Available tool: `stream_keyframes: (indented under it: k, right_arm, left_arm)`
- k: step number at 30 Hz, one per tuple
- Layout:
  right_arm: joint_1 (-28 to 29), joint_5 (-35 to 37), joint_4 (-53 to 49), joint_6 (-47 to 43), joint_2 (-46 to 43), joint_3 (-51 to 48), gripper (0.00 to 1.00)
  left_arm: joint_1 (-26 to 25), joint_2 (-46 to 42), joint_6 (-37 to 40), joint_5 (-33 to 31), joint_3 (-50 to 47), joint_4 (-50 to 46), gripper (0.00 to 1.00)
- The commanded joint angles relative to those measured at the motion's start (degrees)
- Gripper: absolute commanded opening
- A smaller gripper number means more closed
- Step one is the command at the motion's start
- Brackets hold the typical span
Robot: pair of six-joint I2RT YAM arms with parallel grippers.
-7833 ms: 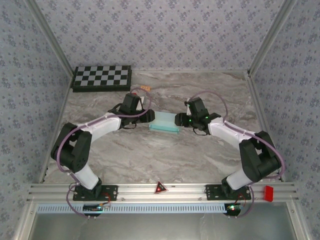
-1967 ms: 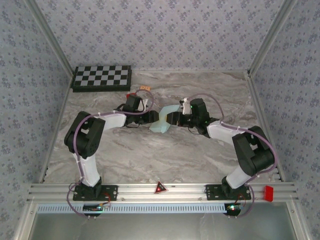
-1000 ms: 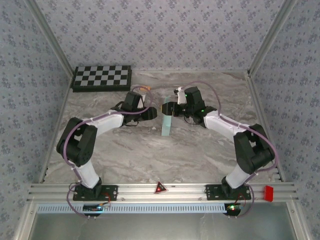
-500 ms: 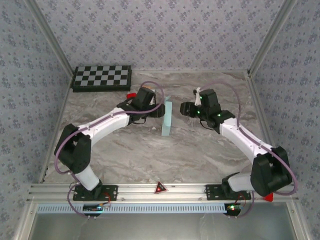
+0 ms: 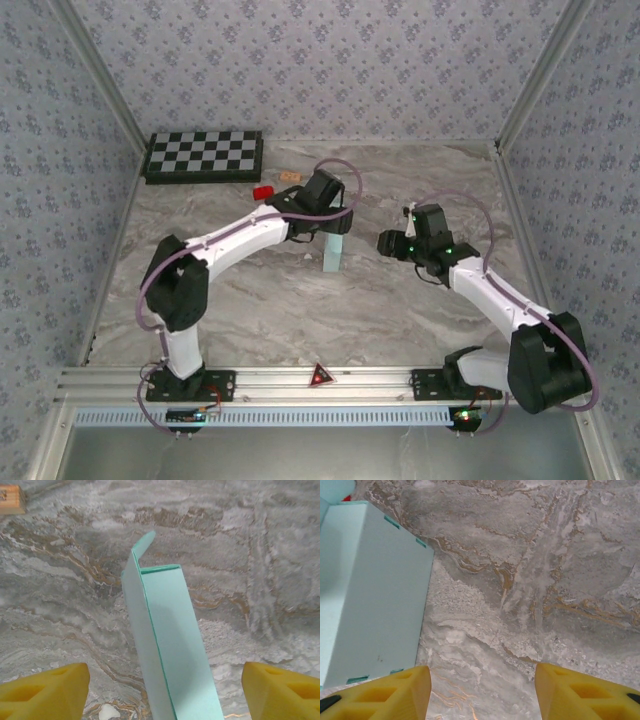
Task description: Fold the paper box
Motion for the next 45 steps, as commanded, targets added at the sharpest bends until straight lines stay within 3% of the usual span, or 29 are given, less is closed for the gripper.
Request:
stream_keyframes:
  k: [1,10,28,39,45]
  right_arm:
    - [-0.7,0.39,0.44,0.89,-1.11,-1.46,0.59]
    - [-1.02,0.26,1.48,1.5,-1.2,-3.55,0.59]
    - [-1.44,-0.03,2.49,1.89,-0.06,-4.2,0.59]
    - [-1.63,0.13,1.81,1.75,-0.06,-4.15,0.59]
    - [-1.76,0.13,1.83,1.87,-0.25,-4.23,0.59]
  left_arm:
    - [-0.6,2.72,2.0,-1.07,4.23,-4.96,0.79]
    - [-1.6,7.07,4.4,-2.28,8.11,-8.1,0.77]
    - [-1.82,7.89,9.6,-2.15,7.81,-10.25,0.58]
    - [-1.55,3.93,25.47,2.31,2.78,-7.63,0.6]
    - [0.31,1.02,34.11,9.06,-0.49,-5.62,0.6]
